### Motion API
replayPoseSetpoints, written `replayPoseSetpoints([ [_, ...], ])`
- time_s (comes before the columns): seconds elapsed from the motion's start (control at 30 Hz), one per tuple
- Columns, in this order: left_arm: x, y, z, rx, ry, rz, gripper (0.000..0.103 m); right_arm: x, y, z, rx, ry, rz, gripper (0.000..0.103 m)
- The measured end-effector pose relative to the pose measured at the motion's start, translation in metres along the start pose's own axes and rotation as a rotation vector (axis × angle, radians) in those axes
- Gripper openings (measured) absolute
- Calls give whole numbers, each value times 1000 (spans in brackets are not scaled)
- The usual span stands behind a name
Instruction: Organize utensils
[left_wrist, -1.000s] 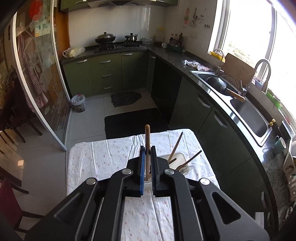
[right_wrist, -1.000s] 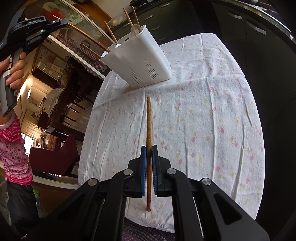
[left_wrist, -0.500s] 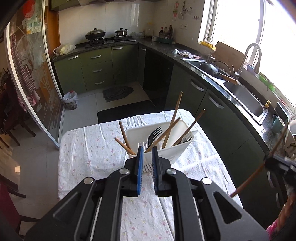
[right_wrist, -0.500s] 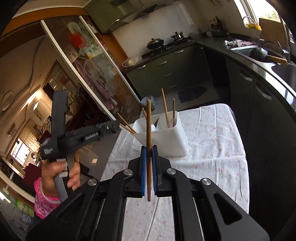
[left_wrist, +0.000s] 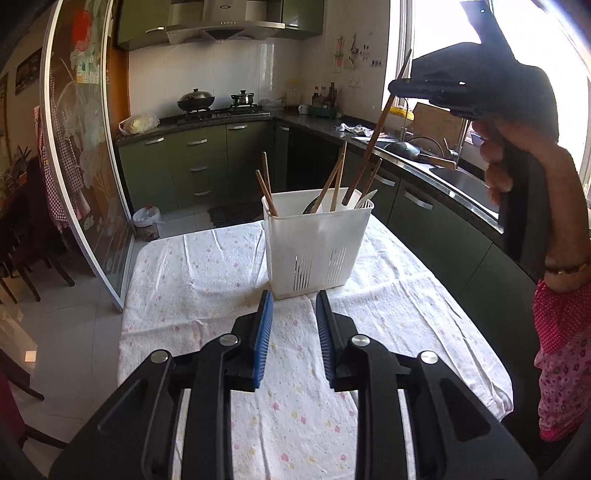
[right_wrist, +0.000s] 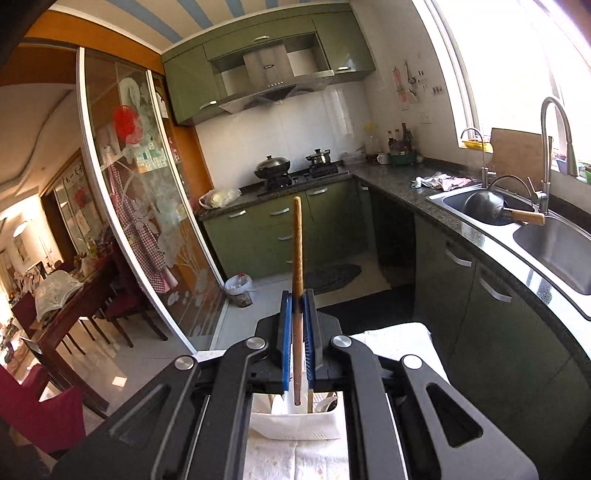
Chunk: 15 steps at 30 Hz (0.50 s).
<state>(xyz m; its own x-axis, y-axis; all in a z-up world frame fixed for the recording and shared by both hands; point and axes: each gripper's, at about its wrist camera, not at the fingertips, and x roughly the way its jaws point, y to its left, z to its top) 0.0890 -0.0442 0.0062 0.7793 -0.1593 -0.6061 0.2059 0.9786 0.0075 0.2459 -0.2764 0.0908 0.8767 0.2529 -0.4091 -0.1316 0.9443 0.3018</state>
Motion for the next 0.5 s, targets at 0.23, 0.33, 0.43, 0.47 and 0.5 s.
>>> replayPoseSetpoints([
  [0.23, -10, 15, -16, -67, -44, 67, 36, 48, 1, -45, -22, 35, -41, 7],
  [0.33, -8, 22, -21, -98, -28, 54, 37, 64, 3, -62, -34, 45, -49, 7],
  [0.43, -6, 24, -25, -101, -26, 51, 47, 76, 3, -77, -44, 51, -63, 7],
  [0.47, -6, 25, -26, -102, -29, 49, 52, 79, 3, -80, -43, 52, -65, 7],
  [0.5, -7, 23, -27, -102, -36, 49, 62, 81, 1, -83, -37, 53, -69, 7],
])
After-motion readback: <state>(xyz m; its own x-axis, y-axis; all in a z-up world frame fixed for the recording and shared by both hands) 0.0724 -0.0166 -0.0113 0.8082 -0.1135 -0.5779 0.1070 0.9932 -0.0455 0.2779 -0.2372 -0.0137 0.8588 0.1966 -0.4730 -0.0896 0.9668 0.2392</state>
